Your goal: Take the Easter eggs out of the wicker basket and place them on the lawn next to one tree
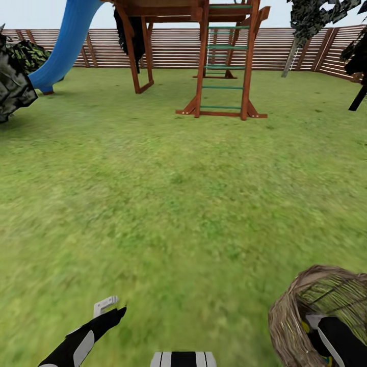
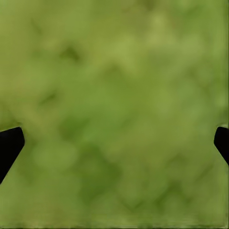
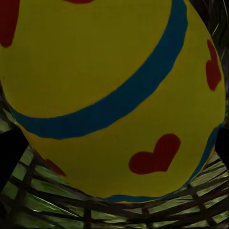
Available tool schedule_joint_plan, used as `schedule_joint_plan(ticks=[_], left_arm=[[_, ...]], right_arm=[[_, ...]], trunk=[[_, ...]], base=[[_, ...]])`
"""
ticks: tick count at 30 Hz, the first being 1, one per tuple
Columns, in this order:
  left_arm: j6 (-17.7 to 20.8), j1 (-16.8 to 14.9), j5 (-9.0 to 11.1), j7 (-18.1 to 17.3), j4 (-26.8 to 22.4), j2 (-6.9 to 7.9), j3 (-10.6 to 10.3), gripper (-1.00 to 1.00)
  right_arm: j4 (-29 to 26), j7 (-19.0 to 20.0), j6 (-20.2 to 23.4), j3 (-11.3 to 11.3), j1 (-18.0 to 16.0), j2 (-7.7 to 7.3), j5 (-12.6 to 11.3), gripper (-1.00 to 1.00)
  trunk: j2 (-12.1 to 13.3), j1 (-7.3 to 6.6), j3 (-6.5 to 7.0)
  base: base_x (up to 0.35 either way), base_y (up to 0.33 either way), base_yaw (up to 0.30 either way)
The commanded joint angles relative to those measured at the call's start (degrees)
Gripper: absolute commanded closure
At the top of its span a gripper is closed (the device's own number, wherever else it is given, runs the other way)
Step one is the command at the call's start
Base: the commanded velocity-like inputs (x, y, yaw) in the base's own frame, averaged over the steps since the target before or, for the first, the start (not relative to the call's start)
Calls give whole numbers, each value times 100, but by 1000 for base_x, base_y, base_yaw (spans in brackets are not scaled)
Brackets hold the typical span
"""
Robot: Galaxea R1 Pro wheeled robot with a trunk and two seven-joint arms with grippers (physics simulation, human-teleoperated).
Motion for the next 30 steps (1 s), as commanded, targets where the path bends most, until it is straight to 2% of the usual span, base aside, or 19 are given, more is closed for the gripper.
schedule_joint_plan(ticks=[1, 11, 17, 30], left_arm=[[55, 0, 53, -36, -8, -3, 38, -100], [54, -1, 51, -40, -6, -3, 42, -100], [46, -1, 27, -36, 163, -86, 38, -100], [46, -1, 24, -36, 168, -112, 37, -100]], right_arm=[[-7, 10, 28, 11, 0, -3, -25, 100], [-6, 18, 36, 3, 0, -3, -24, 100], [-13, 19, 45, 7, 0, -3, -19, 100], [-13, 12, 45, 11, 0, -3, -17, 100]], trunk=[[0, -7, 19], [13, -33, 242], [21, -48, 380], [39, -82, 668]], base=[[-305, 0, 0], [-37, 0, -19], [0, 0, -82], [0, 0, 0]])
